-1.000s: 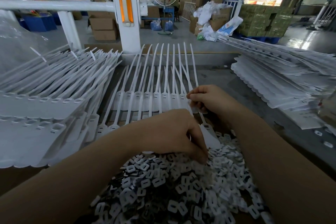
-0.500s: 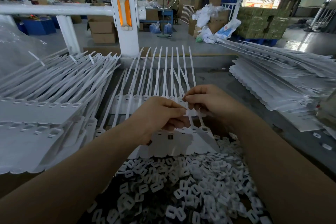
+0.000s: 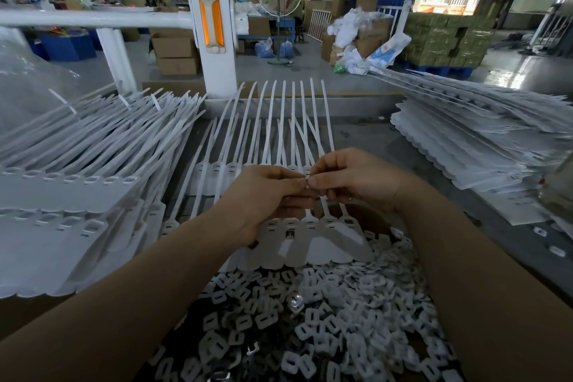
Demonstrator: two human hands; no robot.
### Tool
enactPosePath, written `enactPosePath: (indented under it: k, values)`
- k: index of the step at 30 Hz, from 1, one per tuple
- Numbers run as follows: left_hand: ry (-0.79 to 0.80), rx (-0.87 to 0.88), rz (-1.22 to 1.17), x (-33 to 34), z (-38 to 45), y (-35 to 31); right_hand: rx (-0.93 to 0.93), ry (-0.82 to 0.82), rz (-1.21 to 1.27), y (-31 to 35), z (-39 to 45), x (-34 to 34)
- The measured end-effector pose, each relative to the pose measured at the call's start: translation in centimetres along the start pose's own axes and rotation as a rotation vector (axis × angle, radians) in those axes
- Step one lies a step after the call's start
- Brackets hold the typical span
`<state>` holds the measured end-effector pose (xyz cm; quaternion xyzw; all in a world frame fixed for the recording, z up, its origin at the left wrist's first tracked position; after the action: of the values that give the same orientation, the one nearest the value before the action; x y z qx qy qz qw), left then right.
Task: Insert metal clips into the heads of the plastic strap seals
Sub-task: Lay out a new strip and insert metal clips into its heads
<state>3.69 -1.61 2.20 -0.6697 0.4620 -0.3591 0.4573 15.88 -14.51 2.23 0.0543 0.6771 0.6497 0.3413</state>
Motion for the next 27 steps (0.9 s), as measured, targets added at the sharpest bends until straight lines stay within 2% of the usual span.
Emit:
enactPosePath:
  k: [4,8,11,15,20,25,27]
  values:
    - [-0.032,0.04,0.077,-0.2,0.2,0.2,0.004,-0.026,-0.034,0.1,0.0,-0.2]
    - [-0.128,0.16,0.312,-0.4,0.5,0.0,0.05,0.007,0.001,-0.1,0.0,-0.1]
    - [-0.157,0.238,0.39,-0.6,0.6,-0.5,0.062,0.03,0.048,-0.1,0.0,-0.1]
    - [-0.179,0.245,0.482,-0.5,0.7,-0.7,0.081,0.04,0.021,-0.3,0.1,0.0]
    - [-0.139,0.196,0.463,0.3,1.0,-0.3,0.094,-0.13,0.088,-0.9,0.4,-0.4]
    - [-0.104,0.24,0.5,1.2,0.9,0.2,0.137,-0.319,0.08,-1.8,0.8,-0.6]
    - [-0.085,0.247,0.508,1.7,0.9,0.4,0.157,-0.342,0.043,-2.0,0.9,-0.6]
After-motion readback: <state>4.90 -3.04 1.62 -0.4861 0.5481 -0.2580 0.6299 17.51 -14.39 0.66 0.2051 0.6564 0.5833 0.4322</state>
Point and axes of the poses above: each hand's wrist, its own z-axis towards the middle knuckle, its own x-axis out of the palm, y = z × x, the point moved 2 cm from there along z, towards the middle knuckle, and after that the axes turned 8 degrees about -x, right-handed, at the moved point
